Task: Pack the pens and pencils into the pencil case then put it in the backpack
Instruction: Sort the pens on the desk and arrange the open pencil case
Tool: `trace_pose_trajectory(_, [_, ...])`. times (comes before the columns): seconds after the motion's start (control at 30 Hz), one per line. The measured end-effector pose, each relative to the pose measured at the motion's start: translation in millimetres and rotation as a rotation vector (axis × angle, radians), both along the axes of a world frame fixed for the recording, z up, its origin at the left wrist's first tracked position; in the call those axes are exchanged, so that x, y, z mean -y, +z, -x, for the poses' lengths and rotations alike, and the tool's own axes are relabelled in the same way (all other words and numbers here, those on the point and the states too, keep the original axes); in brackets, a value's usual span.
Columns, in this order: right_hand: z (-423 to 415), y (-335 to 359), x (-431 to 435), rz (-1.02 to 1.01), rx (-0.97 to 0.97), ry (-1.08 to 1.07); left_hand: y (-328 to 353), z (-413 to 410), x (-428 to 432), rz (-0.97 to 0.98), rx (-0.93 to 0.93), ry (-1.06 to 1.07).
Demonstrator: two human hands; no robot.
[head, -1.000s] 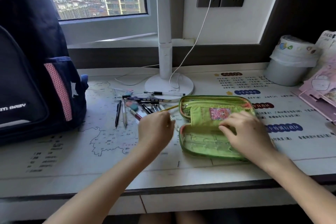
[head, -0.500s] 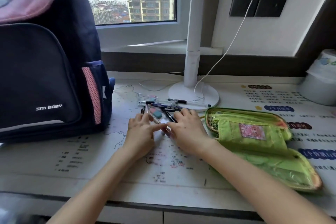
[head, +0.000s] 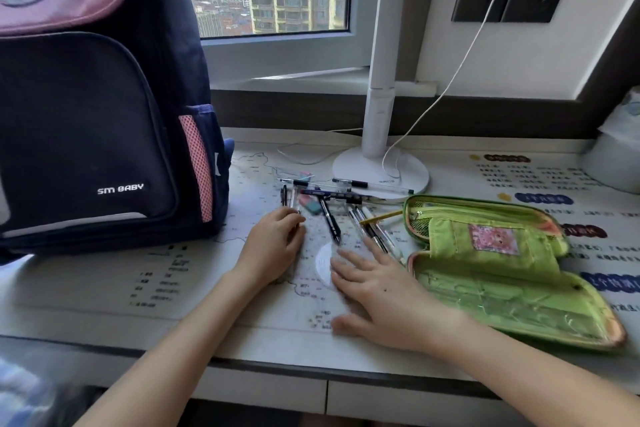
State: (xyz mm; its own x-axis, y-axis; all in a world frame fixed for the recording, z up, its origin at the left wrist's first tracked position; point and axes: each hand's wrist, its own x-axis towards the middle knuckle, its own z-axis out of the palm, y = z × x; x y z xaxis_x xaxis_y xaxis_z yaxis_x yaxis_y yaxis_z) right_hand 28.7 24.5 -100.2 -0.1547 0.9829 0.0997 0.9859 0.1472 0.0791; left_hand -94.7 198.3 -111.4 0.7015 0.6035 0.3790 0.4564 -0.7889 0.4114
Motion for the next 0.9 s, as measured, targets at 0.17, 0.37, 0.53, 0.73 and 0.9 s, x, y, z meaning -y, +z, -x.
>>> trace_pose_trajectory(0.17, [4, -11, 34, -0.049, -0.132, 0.166, 5, -5, 4, 0.057, 0.020, 0.018])
trace_pose_trajectory(0.37, [21, -4, 43, -0.133, -0.322, 0.081, 12, -10, 16, 0.093, 0.072, 0.079])
trace_pose_trajectory(0.53, [46, 2, 21, 0.139, -0.226, -0.165, 20, -10, 24, 0.009, 0.123, 0.098])
trace_pose_trajectory(0.73, [36, -25, 55, -0.149, -0.179, 0.077, 26, -1, 31, -0.044, 0.136, 0.064])
trace_pose_trajectory(0.9, [31, -4, 89, -0.402, -0.568, 0.028, 31, -16, 46, -0.074, 0.138, -0.048])
